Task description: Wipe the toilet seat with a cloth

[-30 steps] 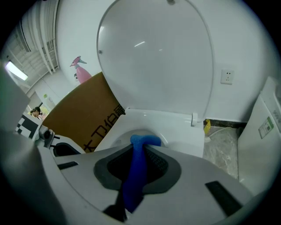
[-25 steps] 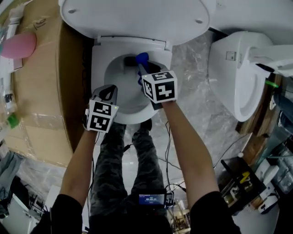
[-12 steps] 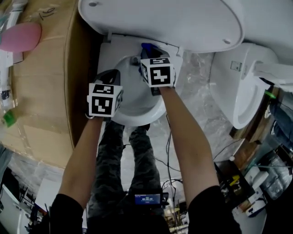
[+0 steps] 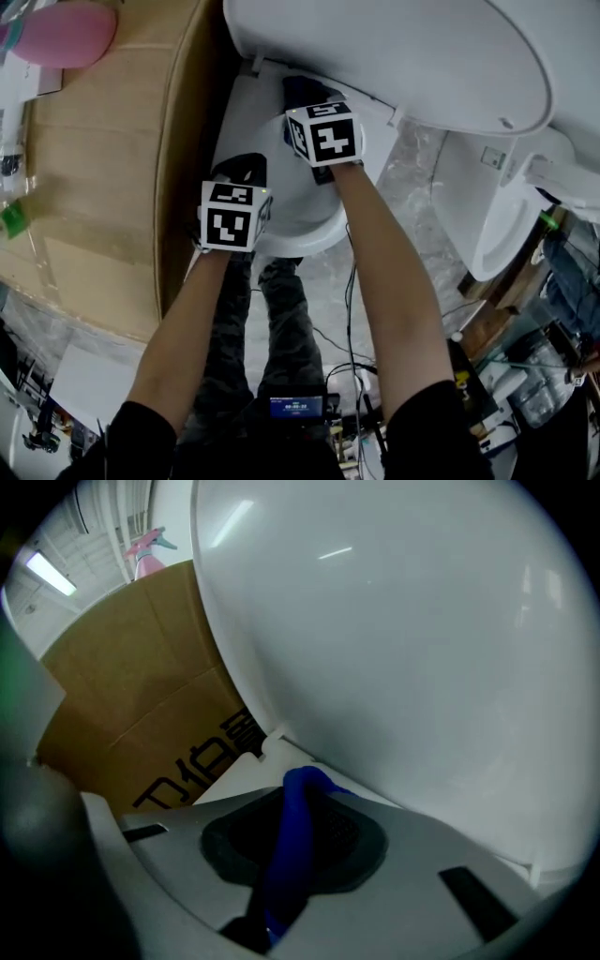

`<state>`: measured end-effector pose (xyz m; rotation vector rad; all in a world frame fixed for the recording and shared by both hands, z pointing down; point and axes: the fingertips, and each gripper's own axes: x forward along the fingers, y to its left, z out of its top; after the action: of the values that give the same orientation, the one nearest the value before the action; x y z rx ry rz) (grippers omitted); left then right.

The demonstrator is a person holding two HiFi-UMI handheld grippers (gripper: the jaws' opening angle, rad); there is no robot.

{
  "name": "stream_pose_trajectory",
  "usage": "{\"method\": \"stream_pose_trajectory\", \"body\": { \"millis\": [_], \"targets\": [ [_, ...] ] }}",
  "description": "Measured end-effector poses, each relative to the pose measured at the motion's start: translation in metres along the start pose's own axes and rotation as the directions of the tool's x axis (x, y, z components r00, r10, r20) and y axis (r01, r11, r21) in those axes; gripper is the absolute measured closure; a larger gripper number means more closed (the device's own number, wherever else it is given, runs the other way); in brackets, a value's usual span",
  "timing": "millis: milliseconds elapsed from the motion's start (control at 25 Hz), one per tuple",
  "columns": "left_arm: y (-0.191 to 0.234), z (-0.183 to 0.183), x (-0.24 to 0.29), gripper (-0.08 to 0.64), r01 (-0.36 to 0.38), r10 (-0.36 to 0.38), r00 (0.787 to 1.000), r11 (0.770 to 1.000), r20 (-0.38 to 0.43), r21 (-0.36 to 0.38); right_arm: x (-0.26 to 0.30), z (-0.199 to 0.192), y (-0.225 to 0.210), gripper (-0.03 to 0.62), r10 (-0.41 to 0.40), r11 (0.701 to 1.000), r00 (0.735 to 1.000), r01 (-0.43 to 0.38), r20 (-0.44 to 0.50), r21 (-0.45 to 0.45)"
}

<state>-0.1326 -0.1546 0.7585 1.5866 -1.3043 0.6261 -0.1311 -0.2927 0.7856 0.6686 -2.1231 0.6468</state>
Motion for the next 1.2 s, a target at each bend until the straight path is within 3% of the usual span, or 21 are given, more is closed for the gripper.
{"method": "stream_pose_trajectory", "body": {
  "millis": [240,480,840,1200],
  "targets": [
    [0.012,-0.016,-0.007,0.548,-0.034,0.034,0.999,0.998,-0.008,-0.043,0.021,0.012,0.035,0.534,0.065,0.99,0.997,-0.069,-0.04,-0.122],
    [0.025,-0.034,-0.014,0.548,-0.075,0.075,0.997,0.992,-0.01,-0.097,0.03,0.012,0.066,0.534,0.105,0.959,0.991,-0.122,-0.081,-0.255],
    [0.021,-0.076,-0.036,0.548,-0.089,0.087,0.996,0.989,-0.02,-0.12,0.038,-0.013,0.134,0.532,0.261,0.898,0.949,-0.307,-0.178,-0.314],
    [0.031,-0.127,-0.056,0.548,-0.133,0.128,0.991,0.977,-0.039,-0.166,0.027,-0.057,0.187,0.532,0.333,0.84,0.912,-0.402,-0.239,-0.364]
  ]
}}
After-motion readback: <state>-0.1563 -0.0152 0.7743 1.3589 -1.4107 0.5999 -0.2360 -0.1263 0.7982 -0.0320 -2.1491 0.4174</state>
